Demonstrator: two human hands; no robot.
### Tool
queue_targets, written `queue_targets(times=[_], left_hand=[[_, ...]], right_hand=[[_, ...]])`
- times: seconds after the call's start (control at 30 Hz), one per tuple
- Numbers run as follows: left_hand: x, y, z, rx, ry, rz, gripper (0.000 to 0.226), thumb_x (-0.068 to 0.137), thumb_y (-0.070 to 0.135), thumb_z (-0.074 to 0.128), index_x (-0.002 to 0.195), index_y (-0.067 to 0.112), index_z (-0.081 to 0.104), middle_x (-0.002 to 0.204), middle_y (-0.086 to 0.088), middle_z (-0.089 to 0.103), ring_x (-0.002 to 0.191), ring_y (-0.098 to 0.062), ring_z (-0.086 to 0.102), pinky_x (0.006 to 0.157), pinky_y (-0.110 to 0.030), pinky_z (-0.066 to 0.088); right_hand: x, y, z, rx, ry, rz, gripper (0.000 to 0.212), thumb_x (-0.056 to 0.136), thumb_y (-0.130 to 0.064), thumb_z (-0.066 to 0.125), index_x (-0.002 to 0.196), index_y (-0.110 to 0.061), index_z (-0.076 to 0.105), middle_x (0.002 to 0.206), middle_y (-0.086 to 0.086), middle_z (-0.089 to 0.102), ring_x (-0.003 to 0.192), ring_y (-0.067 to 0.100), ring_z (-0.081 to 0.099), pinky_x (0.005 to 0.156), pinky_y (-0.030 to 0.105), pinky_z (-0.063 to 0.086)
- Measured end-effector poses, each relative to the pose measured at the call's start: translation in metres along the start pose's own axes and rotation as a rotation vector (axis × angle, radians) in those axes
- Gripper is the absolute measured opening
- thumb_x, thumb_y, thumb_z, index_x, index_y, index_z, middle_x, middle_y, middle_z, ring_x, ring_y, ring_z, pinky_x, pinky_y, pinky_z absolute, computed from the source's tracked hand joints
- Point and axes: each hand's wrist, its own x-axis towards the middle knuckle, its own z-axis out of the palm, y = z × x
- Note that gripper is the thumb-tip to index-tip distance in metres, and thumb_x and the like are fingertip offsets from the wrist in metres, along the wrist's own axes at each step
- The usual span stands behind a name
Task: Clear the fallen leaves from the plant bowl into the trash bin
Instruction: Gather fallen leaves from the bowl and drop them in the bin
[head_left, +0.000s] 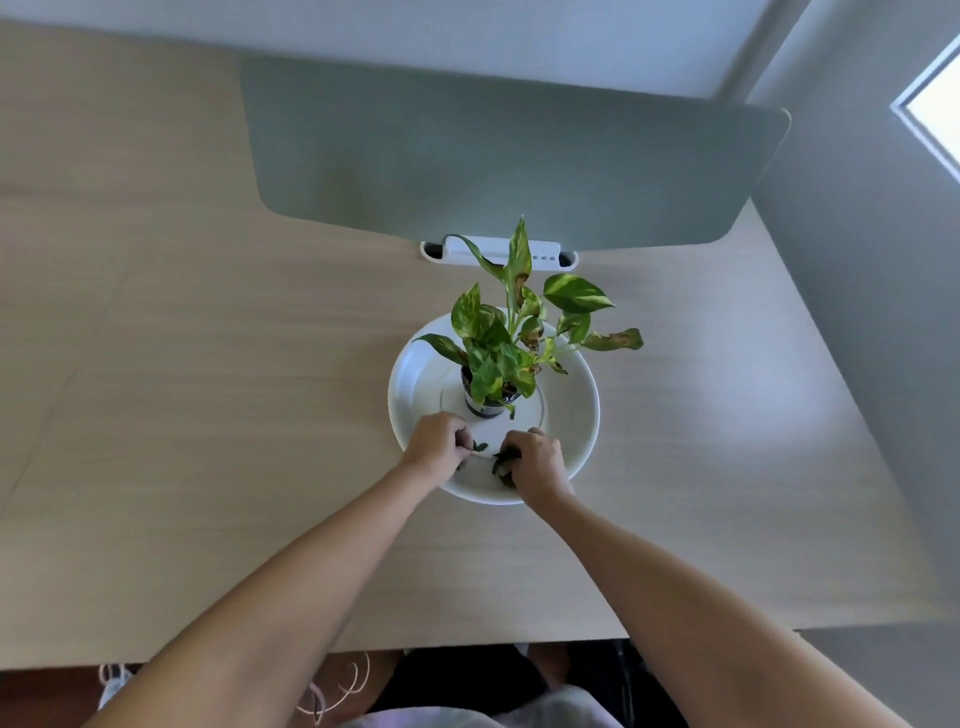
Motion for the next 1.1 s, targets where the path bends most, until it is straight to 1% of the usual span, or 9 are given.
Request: queue_targets(times=[0.07, 0.2, 0.37, 0.5, 0.63, 0.77, 0.87, 0.93, 1.1], left_hand=[[0.003, 0.003, -0.009, -0.186, 0.027, -0.100, 0.009, 0.073, -0.002, 0.072, 0.071, 0.005, 0.067, 0.074, 0.000, 0.065, 0.068, -0.008, 0.058, 0.064, -0.012, 0.044], [0.002, 0.008, -0.024, -0.697, 0.007, -0.331, 0.014, 0.073, -0.006, 0.074, 0.071, 0.005, 0.066, 0.073, -0.006, 0.065, 0.072, -0.018, 0.064, 0.049, -0.008, 0.051], [-0.006, 0.021, -0.017, -0.939, -0.014, -0.452, 0.017, 0.073, -0.012, 0.071, 0.070, 0.002, 0.062, 0.076, -0.011, 0.066, 0.078, -0.026, 0.066, 0.052, -0.017, 0.058], [-0.014, 0.049, 0.002, -0.975, -0.059, -0.454, 0.016, 0.076, -0.013, 0.068, 0.072, 0.002, 0.062, 0.076, -0.010, 0.065, 0.072, -0.018, 0.065, 0.053, -0.019, 0.059], [-0.020, 0.092, 0.034, -0.969, -0.151, -0.426, 0.017, 0.078, -0.010, 0.067, 0.071, 0.005, 0.062, 0.063, -0.006, 0.069, 0.066, -0.016, 0.068, 0.076, -0.030, 0.057], [-0.037, 0.152, 0.087, -0.980, -0.199, -0.351, 0.018, 0.080, -0.015, 0.062, 0.070, 0.000, 0.060, 0.062, -0.008, 0.068, 0.063, -0.016, 0.068, 0.055, -0.018, 0.059], [-0.057, 0.199, 0.149, -0.926, -0.308, -0.314, 0.019, 0.080, -0.016, 0.060, 0.070, 0.000, 0.060, 0.051, -0.001, 0.070, 0.047, -0.007, 0.068, 0.054, -0.017, 0.058], [-0.068, 0.223, 0.190, -0.910, -0.391, -0.314, 0.019, 0.080, -0.016, 0.060, 0.070, 0.001, 0.061, 0.054, -0.004, 0.070, 0.047, -0.007, 0.069, 0.055, -0.017, 0.059], [-0.109, 0.263, 0.286, -0.801, -0.613, -0.322, 0.016, 0.078, -0.017, 0.062, 0.073, -0.001, 0.063, 0.056, -0.006, 0.070, 0.050, -0.010, 0.069, 0.053, -0.017, 0.058]], right_hand=[[0.001, 0.002, -0.007, 0.139, 0.068, 0.069, 0.026, 0.076, 0.009, 0.055, 0.085, -0.006, 0.074, 0.088, 0.013, 0.072, 0.080, 0.027, 0.062, 0.071, 0.024, 0.046], [0.004, 0.005, -0.031, 0.386, 0.136, 0.246, 0.016, 0.077, -0.001, 0.068, 0.090, -0.007, 0.076, 0.090, 0.009, 0.073, 0.082, 0.018, 0.059, 0.077, 0.022, 0.046], [0.001, 0.019, -0.051, 0.671, 0.153, 0.399, 0.014, 0.073, -0.004, 0.075, 0.081, -0.015, 0.076, 0.083, 0.007, 0.069, 0.073, 0.017, 0.062, 0.064, 0.018, 0.050], [-0.013, 0.039, -0.071, 1.004, 0.148, 0.449, 0.020, 0.071, 0.007, 0.075, 0.068, -0.012, 0.071, 0.084, 0.017, 0.070, 0.078, 0.029, 0.069, 0.081, 0.035, 0.060], [-0.043, 0.076, -0.102, 1.276, 0.154, 0.399, 0.020, 0.077, 0.018, 0.063, 0.072, -0.001, 0.063, 0.075, 0.017, 0.066, 0.066, 0.026, 0.066, 0.057, 0.023, 0.060], [-0.083, 0.144, -0.130, 1.324, 0.210, 0.431, 0.018, 0.079, 0.018, 0.062, 0.075, 0.000, 0.060, 0.076, 0.017, 0.064, 0.066, 0.024, 0.065, 0.050, 0.020, 0.057], [-0.124, 0.215, -0.154, 1.315, 0.268, 0.533, 0.020, 0.080, 0.018, 0.062, 0.074, -0.001, 0.058, 0.080, 0.018, 0.064, 0.071, 0.027, 0.065, 0.053, 0.026, 0.059], [-0.156, 0.259, -0.165, 1.319, 0.297, 0.577, 0.020, 0.081, 0.018, 0.060, 0.075, 0.000, 0.058, 0.081, 0.018, 0.064, 0.074, 0.028, 0.065, 0.057, 0.027, 0.059], [-0.233, 0.355, -0.158, 1.269, 0.414, 0.720, 0.015, 0.077, 0.017, 0.064, 0.080, 0.003, 0.063, 0.083, 0.021, 0.066, 0.064, 0.024, 0.065, 0.053, 0.022, 0.059]])
